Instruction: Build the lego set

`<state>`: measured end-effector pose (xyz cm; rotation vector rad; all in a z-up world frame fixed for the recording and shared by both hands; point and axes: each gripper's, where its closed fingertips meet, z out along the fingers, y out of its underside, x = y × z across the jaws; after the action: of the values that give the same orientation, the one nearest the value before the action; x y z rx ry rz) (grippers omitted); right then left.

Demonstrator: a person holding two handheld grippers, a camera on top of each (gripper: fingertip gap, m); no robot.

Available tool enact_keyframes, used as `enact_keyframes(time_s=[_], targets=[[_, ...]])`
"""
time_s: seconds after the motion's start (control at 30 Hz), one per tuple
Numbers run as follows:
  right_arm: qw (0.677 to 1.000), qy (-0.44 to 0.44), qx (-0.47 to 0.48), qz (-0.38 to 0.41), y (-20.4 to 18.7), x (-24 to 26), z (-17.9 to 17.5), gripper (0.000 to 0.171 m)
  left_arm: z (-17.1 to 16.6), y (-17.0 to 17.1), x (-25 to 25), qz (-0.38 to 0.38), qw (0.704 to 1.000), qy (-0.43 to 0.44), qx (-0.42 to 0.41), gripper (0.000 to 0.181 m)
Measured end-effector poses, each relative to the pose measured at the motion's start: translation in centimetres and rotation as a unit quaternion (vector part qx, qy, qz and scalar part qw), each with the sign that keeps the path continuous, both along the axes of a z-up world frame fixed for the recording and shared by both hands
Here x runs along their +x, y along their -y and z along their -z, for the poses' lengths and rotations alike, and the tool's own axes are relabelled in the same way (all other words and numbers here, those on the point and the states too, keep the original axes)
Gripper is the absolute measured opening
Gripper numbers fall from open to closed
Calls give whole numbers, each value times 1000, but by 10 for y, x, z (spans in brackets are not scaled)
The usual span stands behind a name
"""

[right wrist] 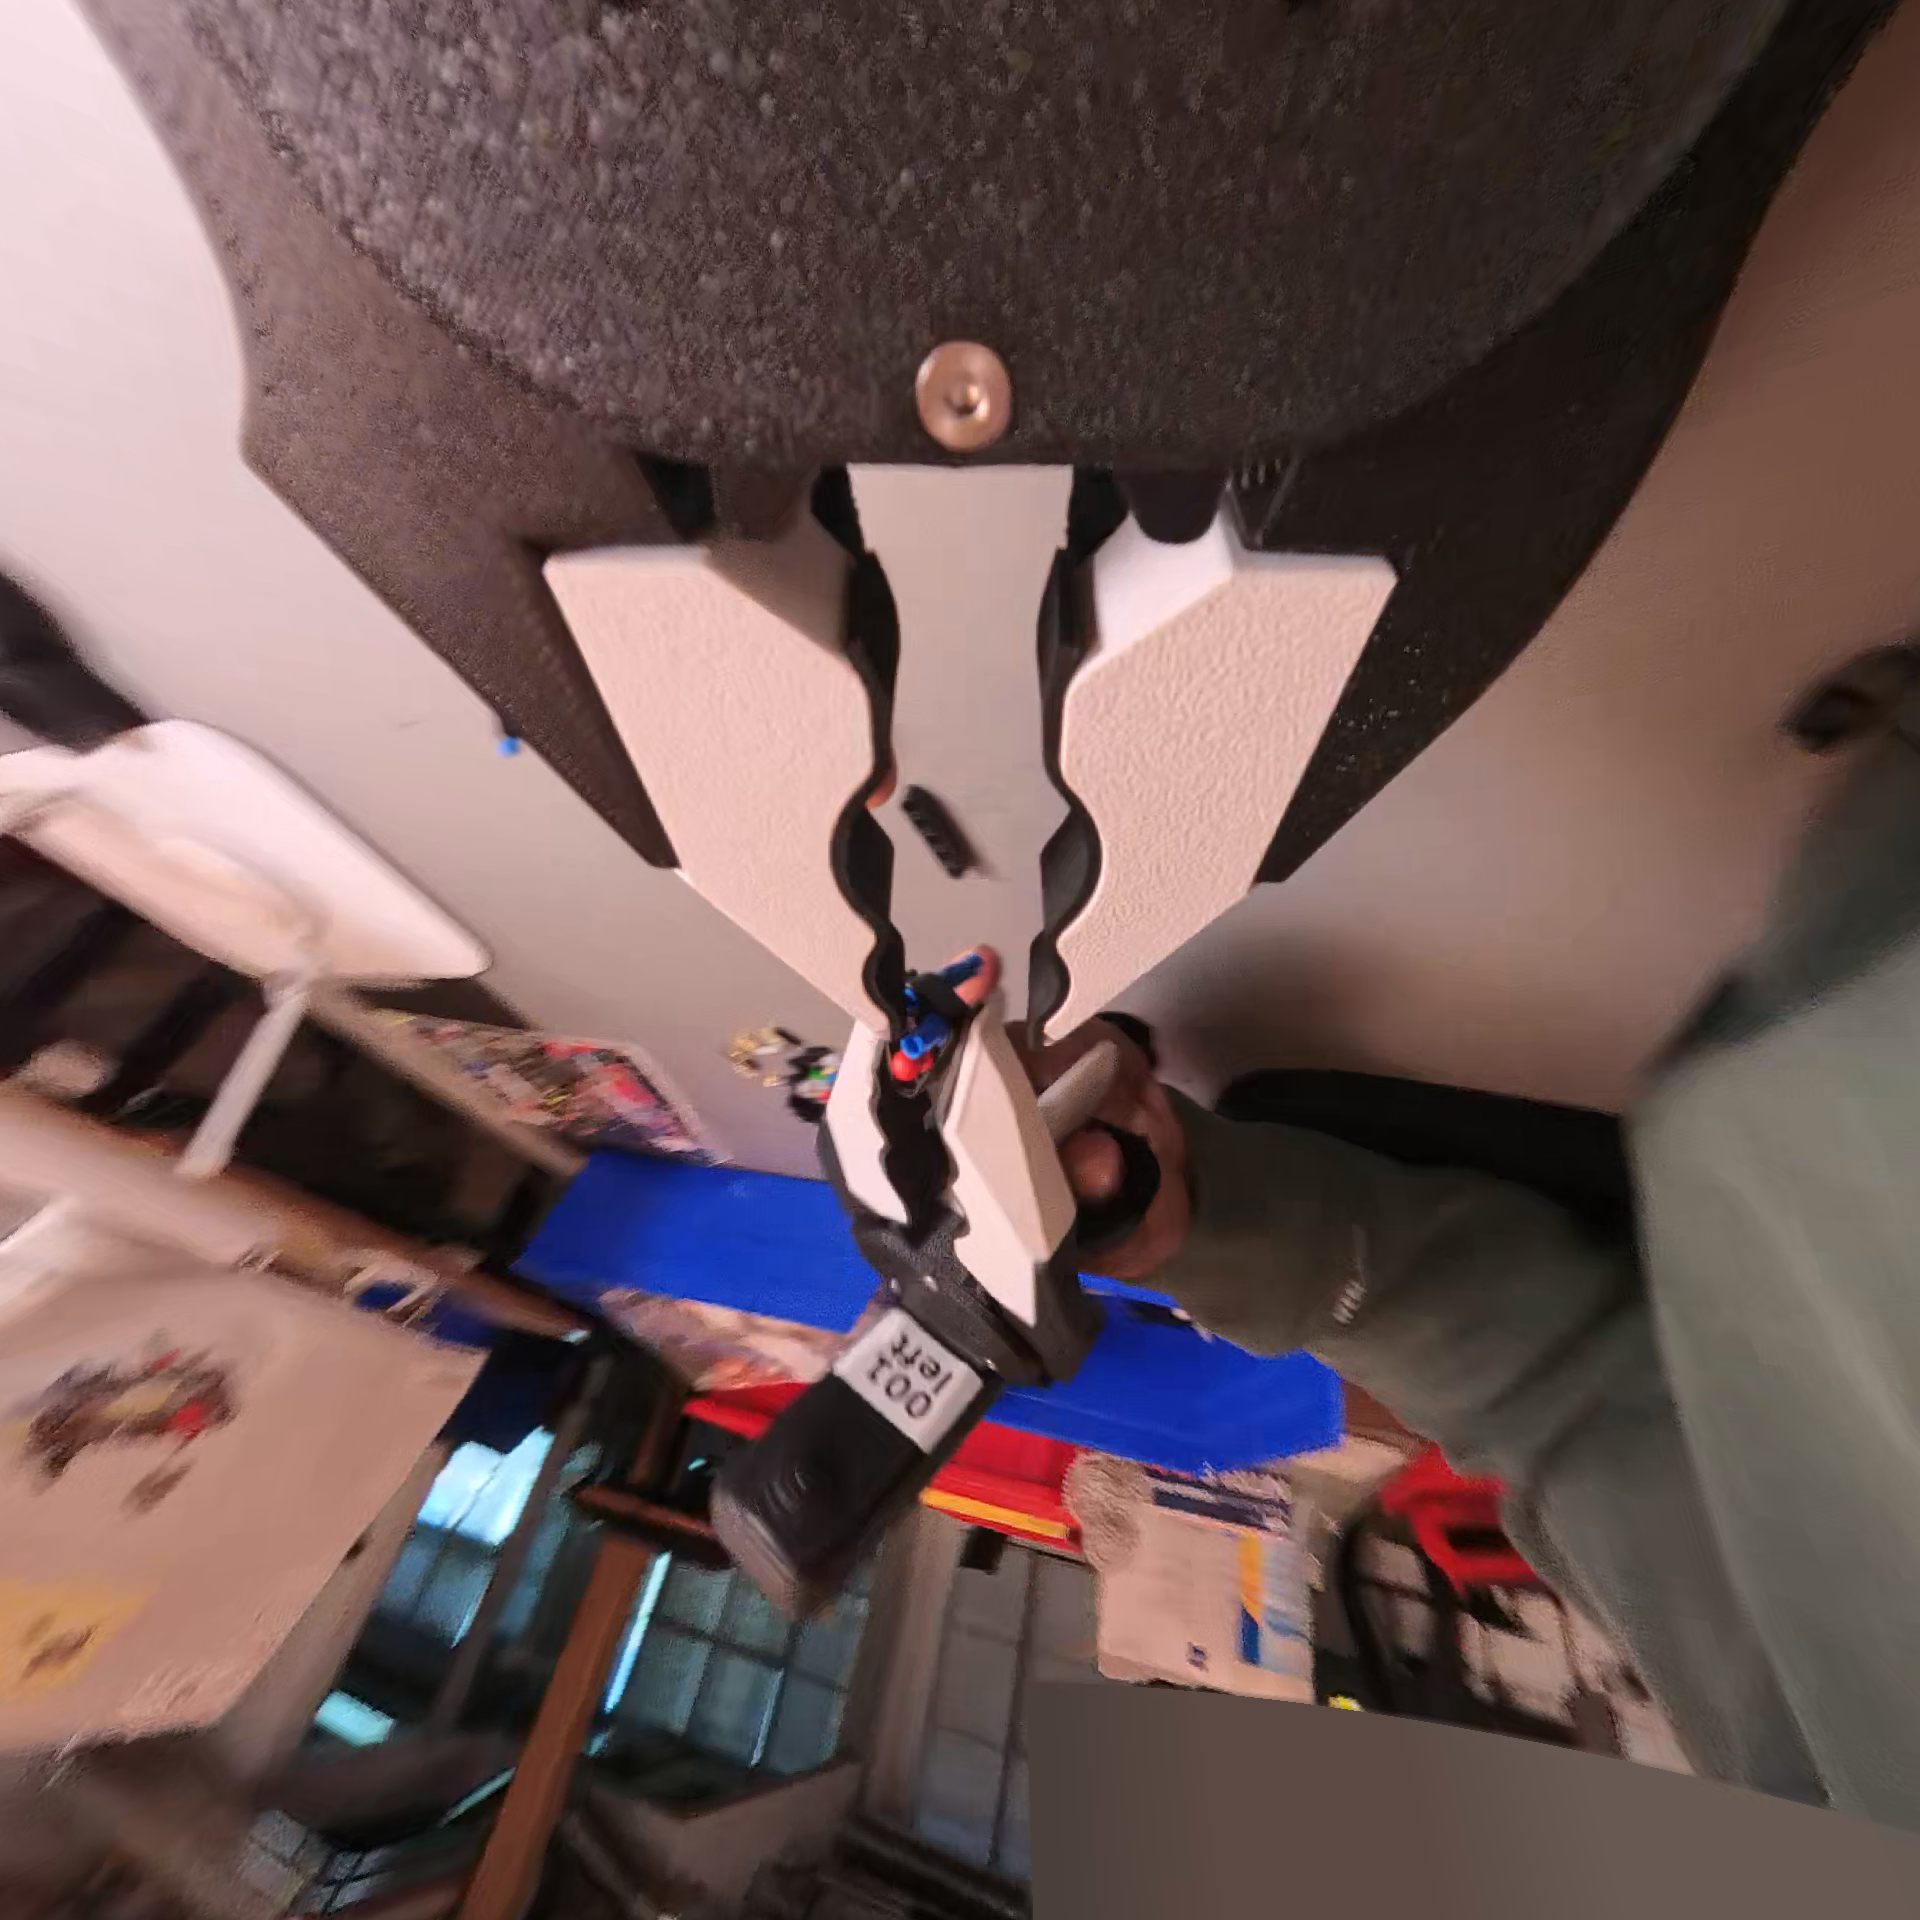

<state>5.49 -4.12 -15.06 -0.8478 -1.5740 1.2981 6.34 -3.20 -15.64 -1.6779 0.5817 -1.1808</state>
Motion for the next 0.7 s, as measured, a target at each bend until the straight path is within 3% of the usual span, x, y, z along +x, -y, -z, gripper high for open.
enact_keyframes(time_s=[0.13,0.53,0.7], targets=[[994,40,-101,-14,-7,0,-1,8,10,-1,0,-30,990,-115,72,14],[989,82,-117,-26,-5,-2,12,2,17,-3,-3,-59,962,-226,139,14],[977,69,-195,-46,-7,-3,8,1,14,-4,-5,-63,967,-208,137,15]])
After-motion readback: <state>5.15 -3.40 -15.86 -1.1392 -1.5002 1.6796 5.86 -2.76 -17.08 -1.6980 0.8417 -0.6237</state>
